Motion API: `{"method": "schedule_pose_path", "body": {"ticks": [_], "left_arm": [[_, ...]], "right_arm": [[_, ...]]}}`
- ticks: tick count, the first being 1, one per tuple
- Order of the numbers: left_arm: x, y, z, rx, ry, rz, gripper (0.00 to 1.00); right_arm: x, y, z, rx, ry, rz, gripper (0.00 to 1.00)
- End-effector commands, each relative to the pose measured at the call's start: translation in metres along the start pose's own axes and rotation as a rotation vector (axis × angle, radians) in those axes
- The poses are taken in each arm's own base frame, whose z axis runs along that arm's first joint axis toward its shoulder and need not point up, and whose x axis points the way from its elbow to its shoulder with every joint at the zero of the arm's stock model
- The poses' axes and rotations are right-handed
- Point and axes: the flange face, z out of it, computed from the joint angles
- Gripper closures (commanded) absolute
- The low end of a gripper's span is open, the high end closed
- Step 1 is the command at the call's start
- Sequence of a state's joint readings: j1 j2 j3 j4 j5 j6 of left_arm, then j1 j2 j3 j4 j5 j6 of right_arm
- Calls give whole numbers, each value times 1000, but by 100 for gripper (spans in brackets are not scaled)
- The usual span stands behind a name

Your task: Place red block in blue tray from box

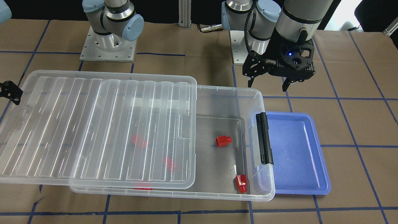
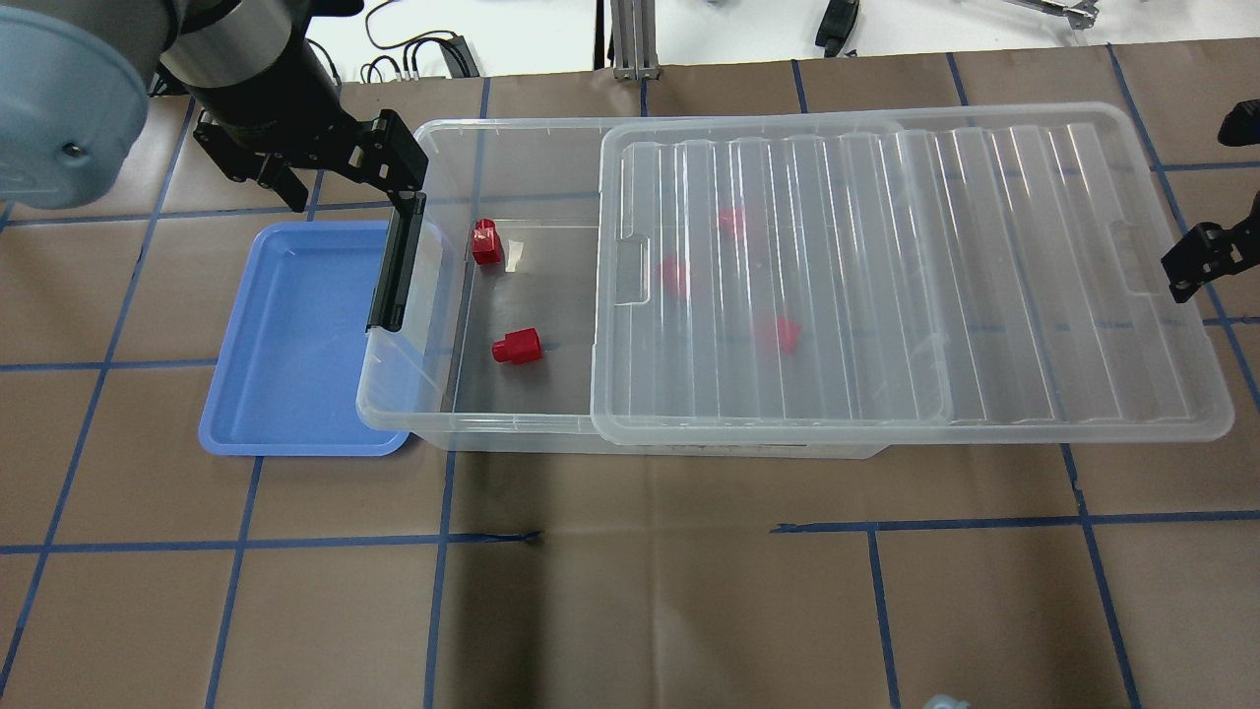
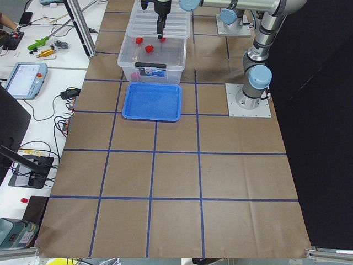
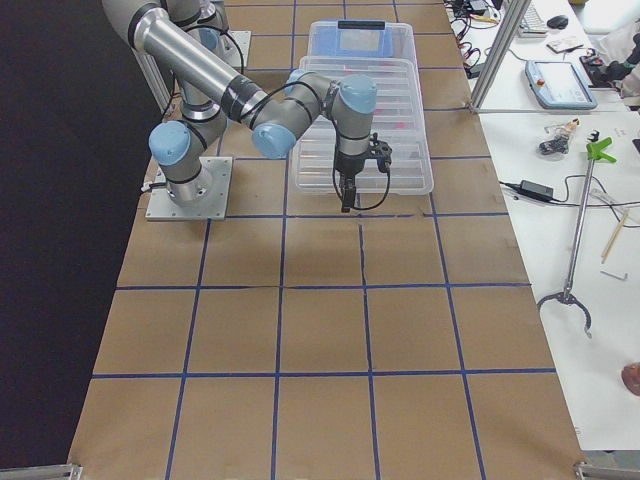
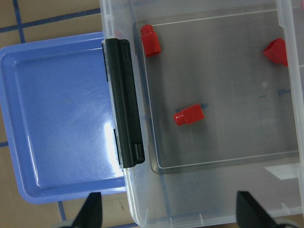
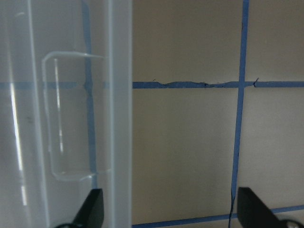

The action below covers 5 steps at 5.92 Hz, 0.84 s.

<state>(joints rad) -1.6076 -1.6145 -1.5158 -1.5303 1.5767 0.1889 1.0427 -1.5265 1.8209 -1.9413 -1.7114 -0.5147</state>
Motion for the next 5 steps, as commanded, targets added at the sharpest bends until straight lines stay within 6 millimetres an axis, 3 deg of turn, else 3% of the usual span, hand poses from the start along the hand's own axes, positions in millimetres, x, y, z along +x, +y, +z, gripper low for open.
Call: {"method": "schedule_pose_path", "body": {"ticks": [1, 2, 3, 5], "left_arm": [[8, 1, 36, -66, 23, 352, 3], [12, 0, 54, -72, 38, 587, 3], [12, 3, 70, -82, 55, 827, 3], [10, -19, 135, -49, 32, 1074, 3]], "right_arm": [[-63, 12, -76, 30, -45, 125, 0], [-117, 6, -118, 7, -101, 206, 0], [-166, 0, -147, -22, -196, 351, 0], [-246, -6, -166, -37, -231, 429, 0]]}}
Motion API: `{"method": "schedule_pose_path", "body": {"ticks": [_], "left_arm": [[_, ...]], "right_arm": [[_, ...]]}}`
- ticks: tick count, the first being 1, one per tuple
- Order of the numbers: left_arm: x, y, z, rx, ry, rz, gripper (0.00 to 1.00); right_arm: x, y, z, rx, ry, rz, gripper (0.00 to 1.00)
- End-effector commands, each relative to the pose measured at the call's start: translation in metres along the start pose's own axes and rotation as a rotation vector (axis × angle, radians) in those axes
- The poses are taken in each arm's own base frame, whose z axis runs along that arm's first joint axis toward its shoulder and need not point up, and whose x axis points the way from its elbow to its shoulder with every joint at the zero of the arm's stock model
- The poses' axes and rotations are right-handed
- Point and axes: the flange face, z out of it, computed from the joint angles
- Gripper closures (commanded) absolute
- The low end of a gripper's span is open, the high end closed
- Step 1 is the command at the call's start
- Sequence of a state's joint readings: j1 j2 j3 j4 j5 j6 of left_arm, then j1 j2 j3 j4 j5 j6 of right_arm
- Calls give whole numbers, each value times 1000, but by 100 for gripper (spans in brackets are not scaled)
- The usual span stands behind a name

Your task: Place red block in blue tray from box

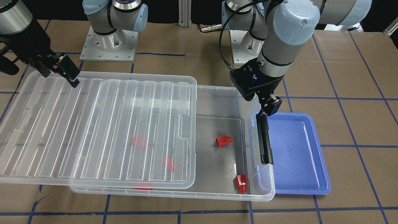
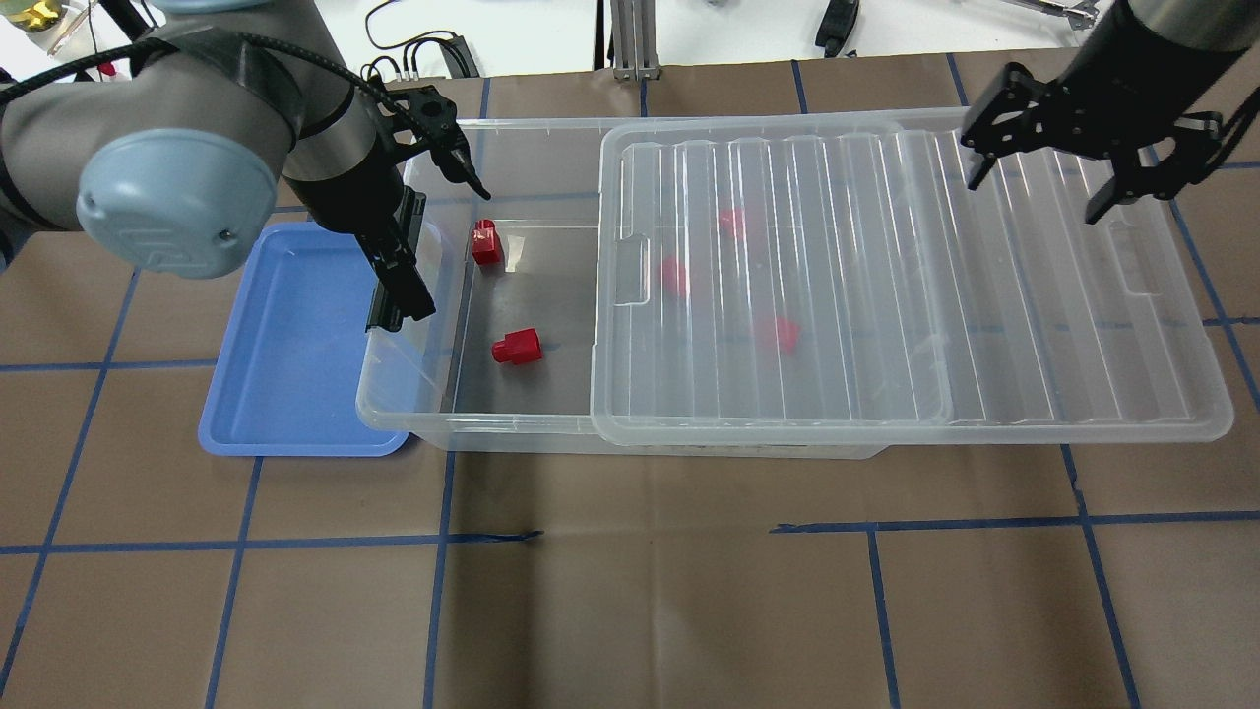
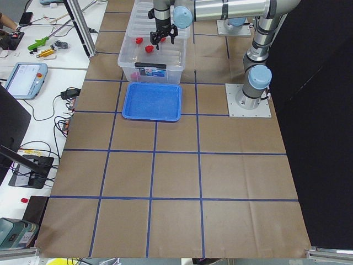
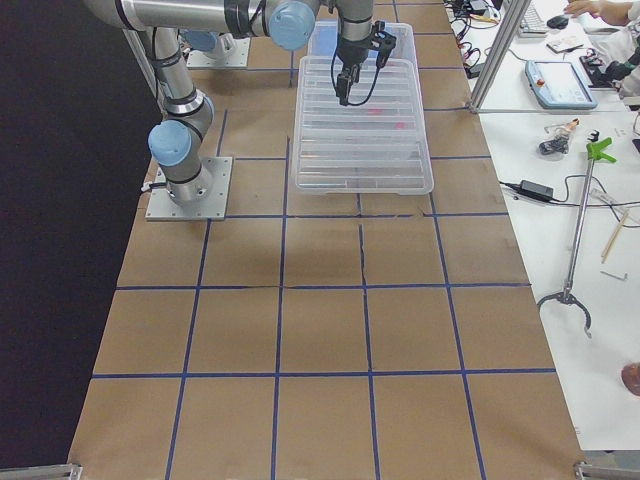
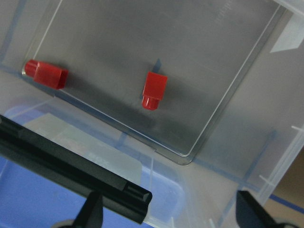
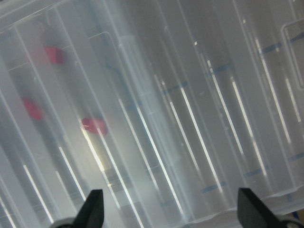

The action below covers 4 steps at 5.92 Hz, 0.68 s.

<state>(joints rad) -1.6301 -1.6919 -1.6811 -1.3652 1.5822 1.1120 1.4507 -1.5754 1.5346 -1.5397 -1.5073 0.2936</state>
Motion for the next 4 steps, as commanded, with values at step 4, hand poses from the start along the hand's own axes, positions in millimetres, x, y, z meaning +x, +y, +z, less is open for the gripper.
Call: {"method": "schedule_pose_path", "body": {"ticks": [4], "left_arm": [[-11, -67, 148, 17, -53, 244, 2]], "right_arm": [[-43, 16, 3, 21, 35, -52, 0]]}}
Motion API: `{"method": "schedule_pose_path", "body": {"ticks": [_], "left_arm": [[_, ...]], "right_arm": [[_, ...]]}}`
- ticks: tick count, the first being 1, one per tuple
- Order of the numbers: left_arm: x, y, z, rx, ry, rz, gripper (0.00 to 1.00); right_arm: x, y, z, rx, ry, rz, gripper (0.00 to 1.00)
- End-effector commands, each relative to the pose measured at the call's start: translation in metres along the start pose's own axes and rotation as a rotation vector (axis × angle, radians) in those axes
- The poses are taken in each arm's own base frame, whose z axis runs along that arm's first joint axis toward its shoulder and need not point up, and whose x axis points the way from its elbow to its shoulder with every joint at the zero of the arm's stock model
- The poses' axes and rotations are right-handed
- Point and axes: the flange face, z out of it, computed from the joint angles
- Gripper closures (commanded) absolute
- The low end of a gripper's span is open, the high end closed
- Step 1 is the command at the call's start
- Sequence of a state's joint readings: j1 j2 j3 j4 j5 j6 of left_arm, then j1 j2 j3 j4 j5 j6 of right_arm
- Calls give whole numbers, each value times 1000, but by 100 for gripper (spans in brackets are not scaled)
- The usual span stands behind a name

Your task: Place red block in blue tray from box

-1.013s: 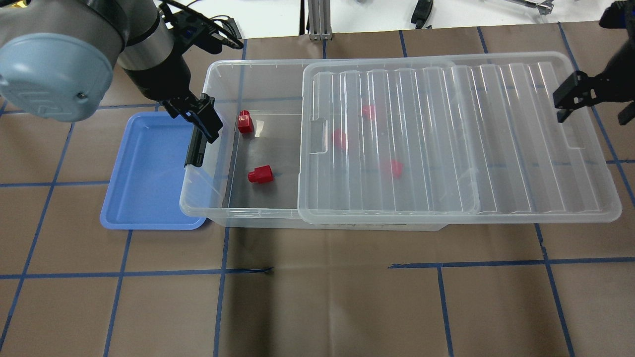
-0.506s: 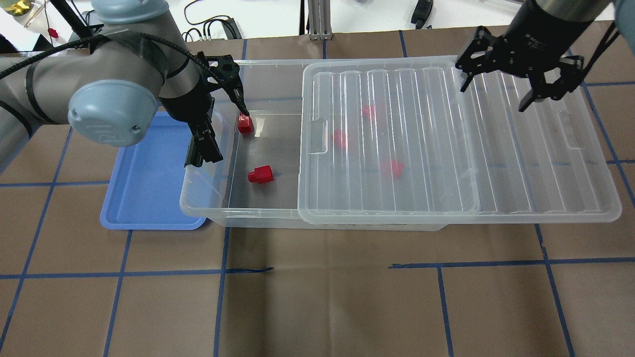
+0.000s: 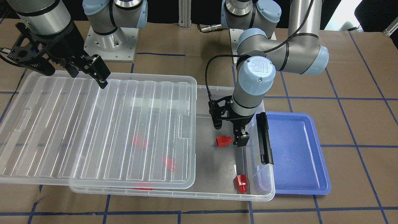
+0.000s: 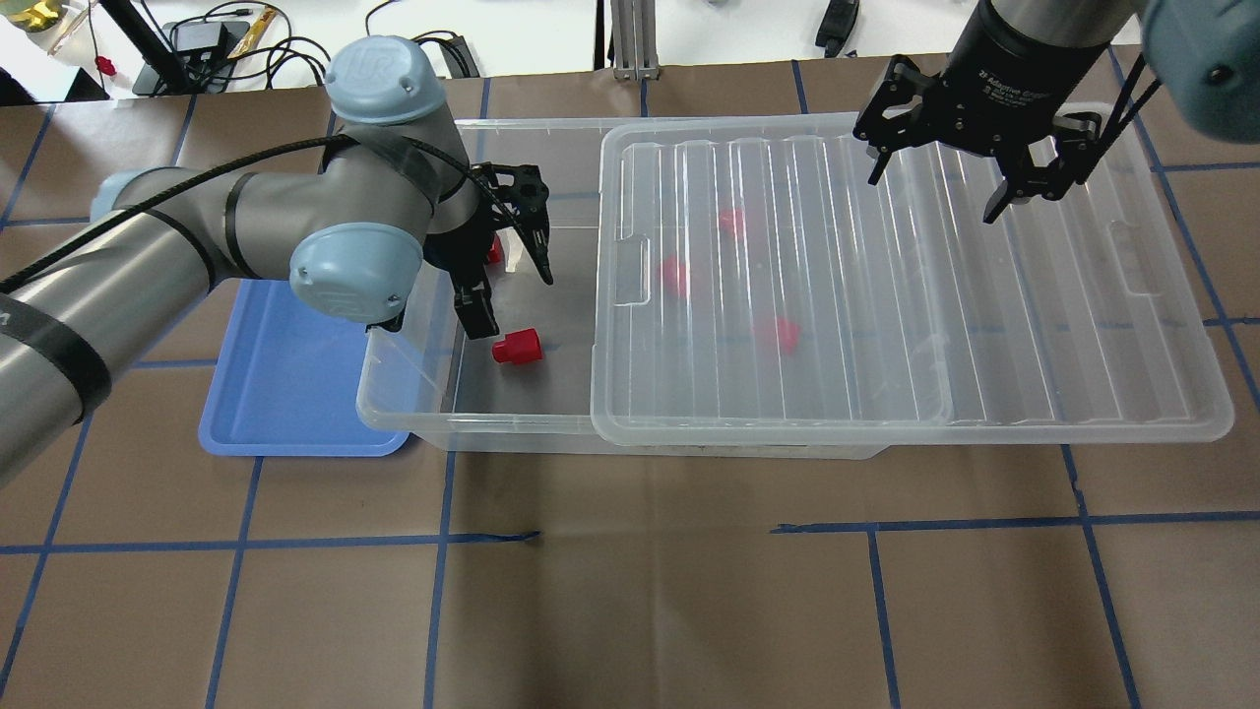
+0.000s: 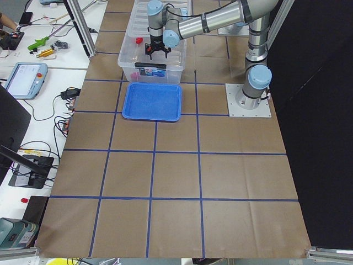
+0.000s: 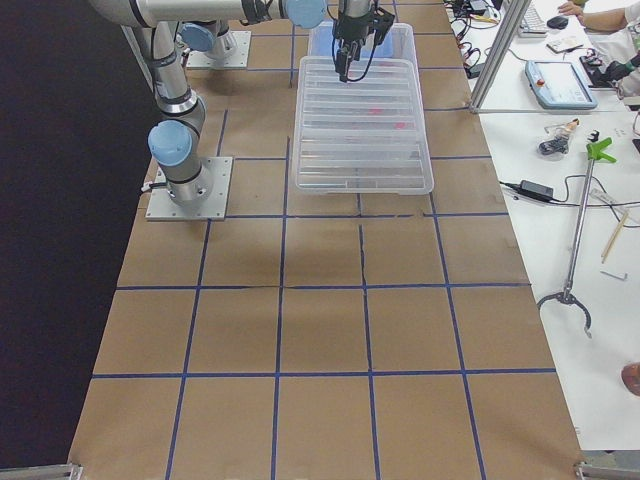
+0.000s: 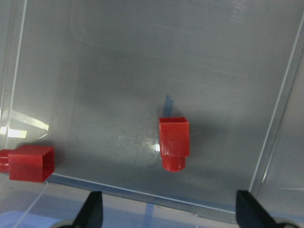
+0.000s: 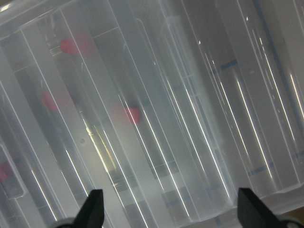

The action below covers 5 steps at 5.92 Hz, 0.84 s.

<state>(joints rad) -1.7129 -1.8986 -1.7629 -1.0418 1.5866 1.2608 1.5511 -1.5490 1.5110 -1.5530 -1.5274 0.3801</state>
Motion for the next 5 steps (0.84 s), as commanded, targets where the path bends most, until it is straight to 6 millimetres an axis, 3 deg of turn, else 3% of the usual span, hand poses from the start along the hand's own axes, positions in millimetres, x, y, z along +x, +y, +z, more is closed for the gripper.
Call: {"method": "schedule_pose_path", "body": {"ticks": [1, 4, 5], "left_arm": [[5, -3, 41, 16, -37, 12, 2], [8, -1, 90, -8, 36, 0, 2], [5, -1, 95, -3, 31, 1, 10]], "right_arm": [[1, -2, 3, 7, 23, -39, 0], [1, -3, 9, -6, 24, -37, 0], [2, -3, 9, -5, 25, -39, 0]]}}
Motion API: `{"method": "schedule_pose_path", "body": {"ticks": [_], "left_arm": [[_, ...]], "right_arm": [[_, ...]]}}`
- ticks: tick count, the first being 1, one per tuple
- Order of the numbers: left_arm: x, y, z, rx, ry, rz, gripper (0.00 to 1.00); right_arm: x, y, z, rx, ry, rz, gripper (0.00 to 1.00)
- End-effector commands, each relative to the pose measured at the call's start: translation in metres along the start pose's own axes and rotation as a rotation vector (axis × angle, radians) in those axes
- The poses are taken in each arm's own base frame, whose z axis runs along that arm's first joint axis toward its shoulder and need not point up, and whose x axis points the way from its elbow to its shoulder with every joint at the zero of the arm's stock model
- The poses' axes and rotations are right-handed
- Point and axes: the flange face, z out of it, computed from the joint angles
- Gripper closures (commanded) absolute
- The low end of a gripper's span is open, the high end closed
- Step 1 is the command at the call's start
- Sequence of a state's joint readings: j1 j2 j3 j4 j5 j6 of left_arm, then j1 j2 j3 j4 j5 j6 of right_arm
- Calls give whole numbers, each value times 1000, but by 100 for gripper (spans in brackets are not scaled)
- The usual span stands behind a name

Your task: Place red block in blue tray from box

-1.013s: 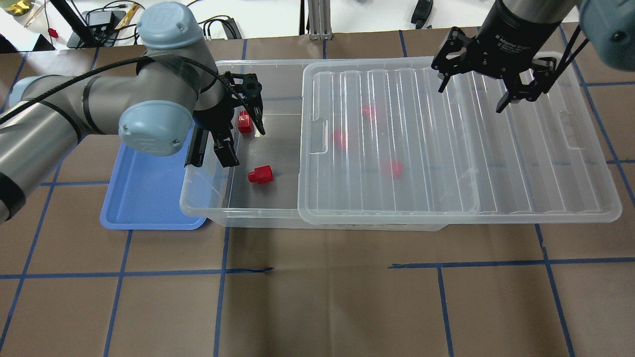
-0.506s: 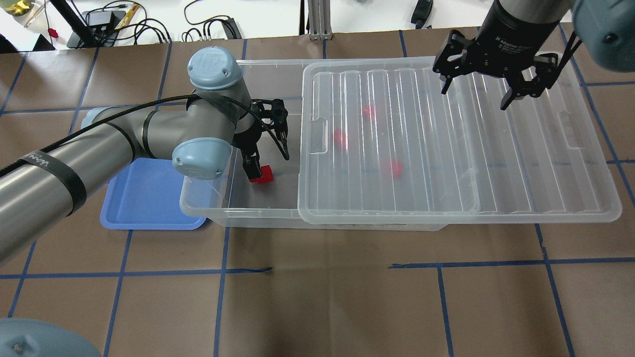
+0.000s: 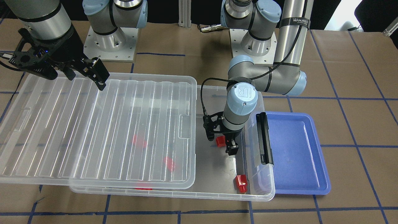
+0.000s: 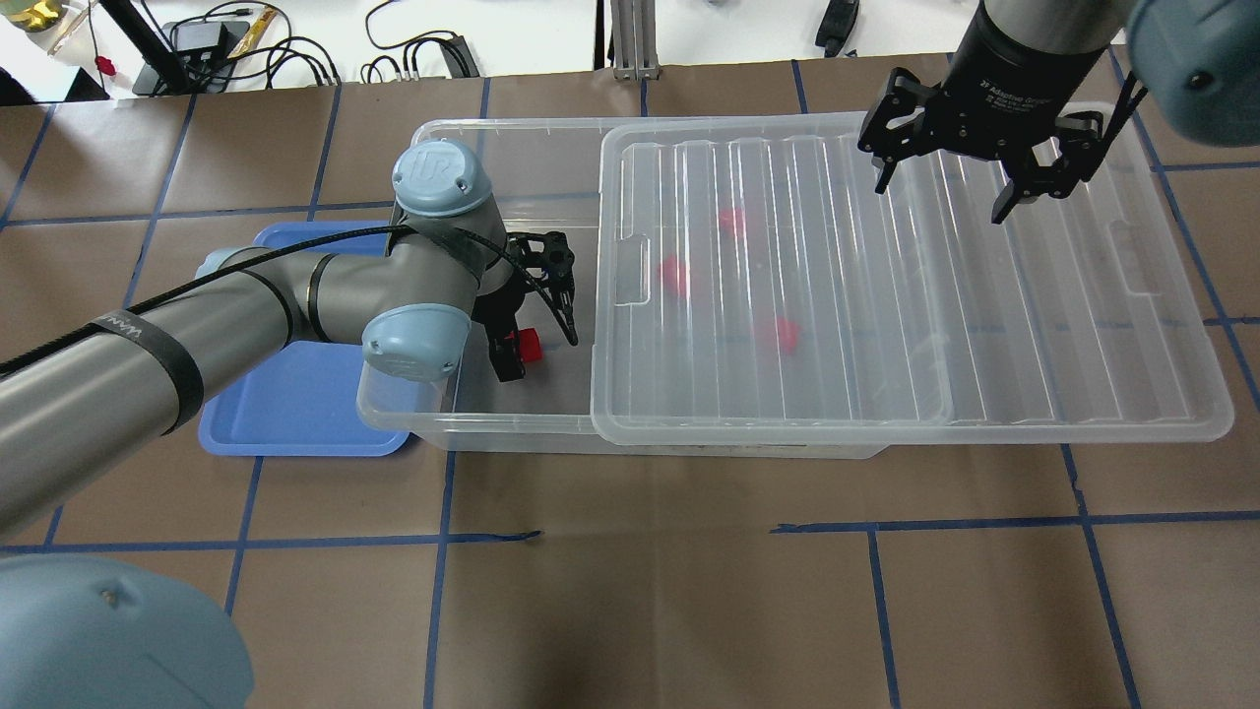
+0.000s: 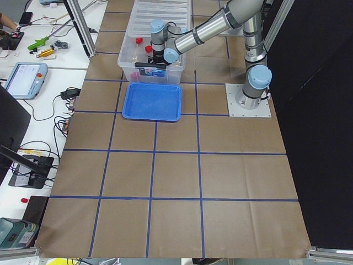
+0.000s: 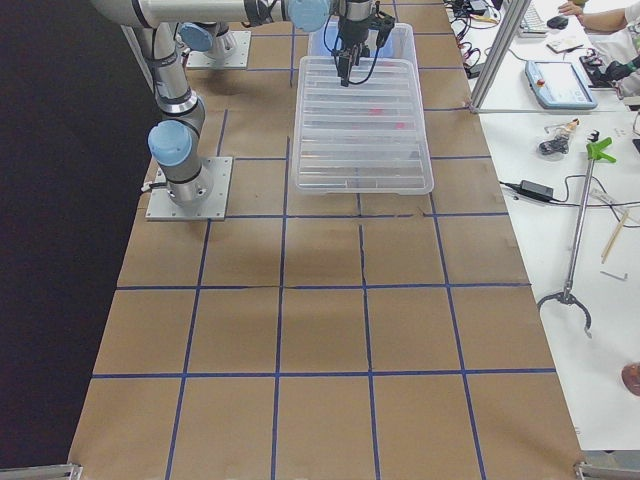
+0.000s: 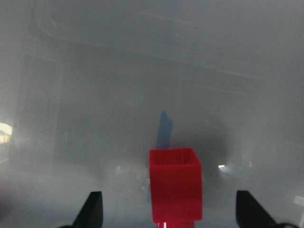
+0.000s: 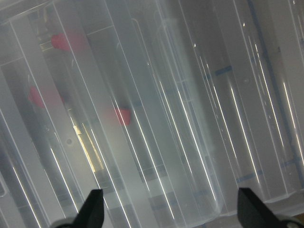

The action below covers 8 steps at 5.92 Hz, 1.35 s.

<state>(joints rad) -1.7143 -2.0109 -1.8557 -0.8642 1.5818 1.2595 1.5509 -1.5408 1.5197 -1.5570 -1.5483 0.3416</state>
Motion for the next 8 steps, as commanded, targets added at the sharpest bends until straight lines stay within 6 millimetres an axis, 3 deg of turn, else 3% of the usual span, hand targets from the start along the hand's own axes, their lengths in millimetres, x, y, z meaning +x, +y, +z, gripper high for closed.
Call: {"method": "schedule_pose_path", "body": {"ticks": [1, 2, 4, 6, 7, 8], "left_arm": [[-2, -1, 9, 2, 4, 13, 52], [-5, -2, 4, 6, -6, 7, 89], [-13, 0, -43, 19, -60, -3, 92], [-31, 10, -161, 6, -17, -29, 92], [-47, 35, -203, -6, 27, -62, 92], [-67, 80, -234, -5, 42, -127, 92]], "right_arm": [[0, 0, 1, 0, 3, -1, 0], [0, -1, 2, -2, 2, -1, 0], [0, -3, 5, -6, 5, -36, 0], [-1, -3, 5, -7, 5, -39, 0], [0, -2, 5, -10, 6, -39, 0], [0, -3, 5, -12, 7, -35, 0]]}}
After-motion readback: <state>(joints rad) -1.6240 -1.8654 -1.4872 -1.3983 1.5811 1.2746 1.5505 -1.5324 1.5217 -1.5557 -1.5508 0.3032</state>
